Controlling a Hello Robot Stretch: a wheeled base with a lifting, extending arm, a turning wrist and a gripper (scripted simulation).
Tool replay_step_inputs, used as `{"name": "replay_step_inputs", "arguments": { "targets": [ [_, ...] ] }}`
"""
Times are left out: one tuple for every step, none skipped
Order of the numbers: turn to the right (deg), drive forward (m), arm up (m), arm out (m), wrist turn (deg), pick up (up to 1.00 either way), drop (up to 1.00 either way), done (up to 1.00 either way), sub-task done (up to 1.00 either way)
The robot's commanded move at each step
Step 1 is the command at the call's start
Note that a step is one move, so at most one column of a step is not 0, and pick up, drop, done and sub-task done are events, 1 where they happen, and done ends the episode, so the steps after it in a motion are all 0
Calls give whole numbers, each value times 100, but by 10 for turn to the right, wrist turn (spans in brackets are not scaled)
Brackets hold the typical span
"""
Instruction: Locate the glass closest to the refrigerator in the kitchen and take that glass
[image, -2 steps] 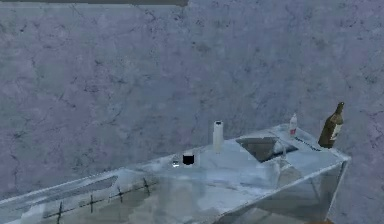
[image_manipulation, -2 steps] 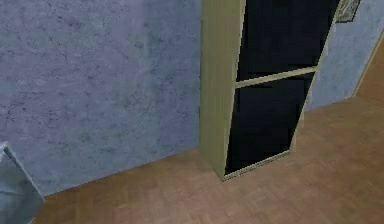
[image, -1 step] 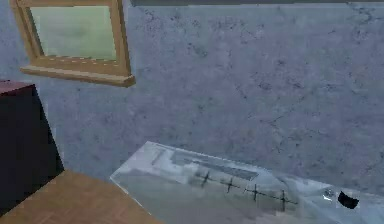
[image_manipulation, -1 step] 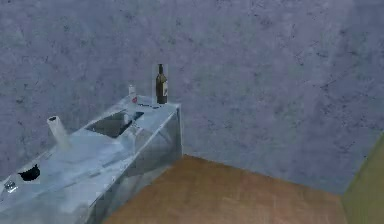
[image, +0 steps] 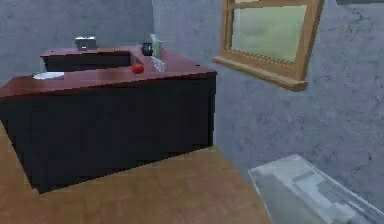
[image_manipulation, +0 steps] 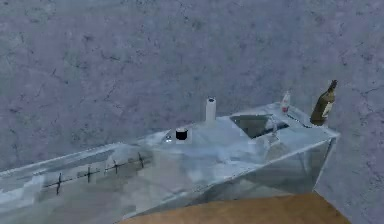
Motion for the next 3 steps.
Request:
{"name": "replay_step_inputs", "arguments": {
  "targets": [
    [-450,0,0,0,0,0,0,0,0],
    [-240,0,0,0,0,0,0,0,0],
    [0,100,0,0,0,0,0,0,0]
  ]
}}
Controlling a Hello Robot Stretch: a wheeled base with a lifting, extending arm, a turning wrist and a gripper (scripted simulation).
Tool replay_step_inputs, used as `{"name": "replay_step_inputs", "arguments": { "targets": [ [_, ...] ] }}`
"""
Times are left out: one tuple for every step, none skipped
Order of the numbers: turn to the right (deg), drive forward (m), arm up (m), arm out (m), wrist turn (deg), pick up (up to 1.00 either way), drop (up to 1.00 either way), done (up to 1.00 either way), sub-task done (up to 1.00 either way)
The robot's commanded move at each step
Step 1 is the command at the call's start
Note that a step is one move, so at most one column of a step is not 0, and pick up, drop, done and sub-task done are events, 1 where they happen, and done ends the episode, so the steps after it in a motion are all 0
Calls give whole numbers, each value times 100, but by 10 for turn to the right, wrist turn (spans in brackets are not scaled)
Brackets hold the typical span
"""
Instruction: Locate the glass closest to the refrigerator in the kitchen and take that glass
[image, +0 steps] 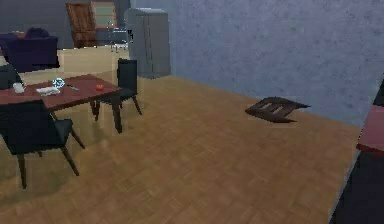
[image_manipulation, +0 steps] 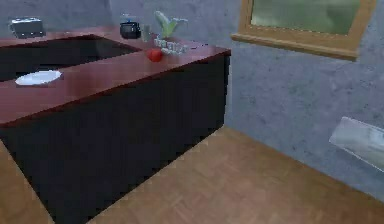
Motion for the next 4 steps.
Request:
{"name": "replay_step_inputs", "arguments": {
  "targets": [
    [0,100,0,0,0,0,0,0,0],
    [0,100,0,0,0,0,0,0,0],
    [-30,0,0,0,0,0,0,0,0],
    [0,100,0,0,0,0,0,0,0]
  ]
}}
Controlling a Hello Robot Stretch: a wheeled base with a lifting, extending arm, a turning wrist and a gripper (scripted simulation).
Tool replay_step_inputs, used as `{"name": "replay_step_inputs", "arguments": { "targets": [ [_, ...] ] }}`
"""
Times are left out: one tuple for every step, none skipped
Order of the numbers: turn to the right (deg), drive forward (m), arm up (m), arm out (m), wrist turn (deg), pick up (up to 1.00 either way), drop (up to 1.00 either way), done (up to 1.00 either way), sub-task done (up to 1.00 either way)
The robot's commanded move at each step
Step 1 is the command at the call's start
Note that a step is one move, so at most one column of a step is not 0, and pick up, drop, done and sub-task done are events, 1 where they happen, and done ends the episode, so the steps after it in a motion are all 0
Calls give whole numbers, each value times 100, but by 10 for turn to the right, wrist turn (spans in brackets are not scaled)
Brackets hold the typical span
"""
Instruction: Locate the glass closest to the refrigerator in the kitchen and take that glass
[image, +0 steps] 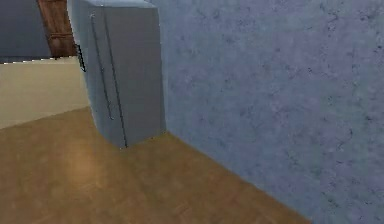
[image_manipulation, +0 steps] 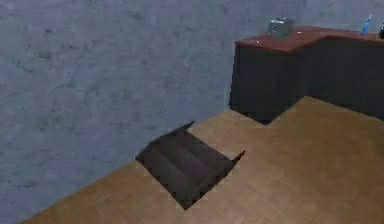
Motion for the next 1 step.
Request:
{"name": "replay_step_inputs", "arguments": {
  "targets": [
    [0,45,0,0,0,0,0,0,0]
  ]
}}
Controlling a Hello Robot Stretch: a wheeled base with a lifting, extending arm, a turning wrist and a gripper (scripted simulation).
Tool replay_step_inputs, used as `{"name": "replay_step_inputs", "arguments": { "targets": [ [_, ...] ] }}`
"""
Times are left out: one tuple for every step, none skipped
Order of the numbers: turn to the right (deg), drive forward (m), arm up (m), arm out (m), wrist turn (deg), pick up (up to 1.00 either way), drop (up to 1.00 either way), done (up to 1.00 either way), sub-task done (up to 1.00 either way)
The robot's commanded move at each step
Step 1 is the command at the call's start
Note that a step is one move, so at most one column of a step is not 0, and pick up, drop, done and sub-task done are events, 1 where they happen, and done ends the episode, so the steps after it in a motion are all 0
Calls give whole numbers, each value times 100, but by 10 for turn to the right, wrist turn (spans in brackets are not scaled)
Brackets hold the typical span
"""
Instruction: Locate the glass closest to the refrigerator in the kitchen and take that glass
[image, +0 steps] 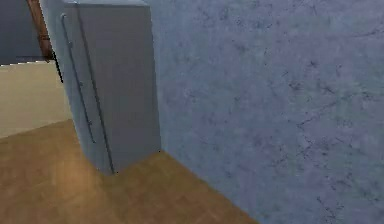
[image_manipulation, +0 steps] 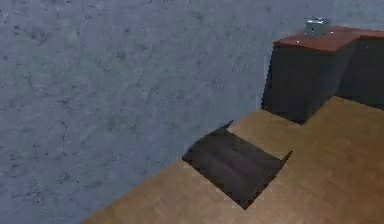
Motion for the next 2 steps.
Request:
{"name": "replay_step_inputs", "arguments": {
  "targets": [
    [-420,0,0,0,0,0,0,0,0],
    [0,90,0,0,0,0,0,0,0]
  ]
}}
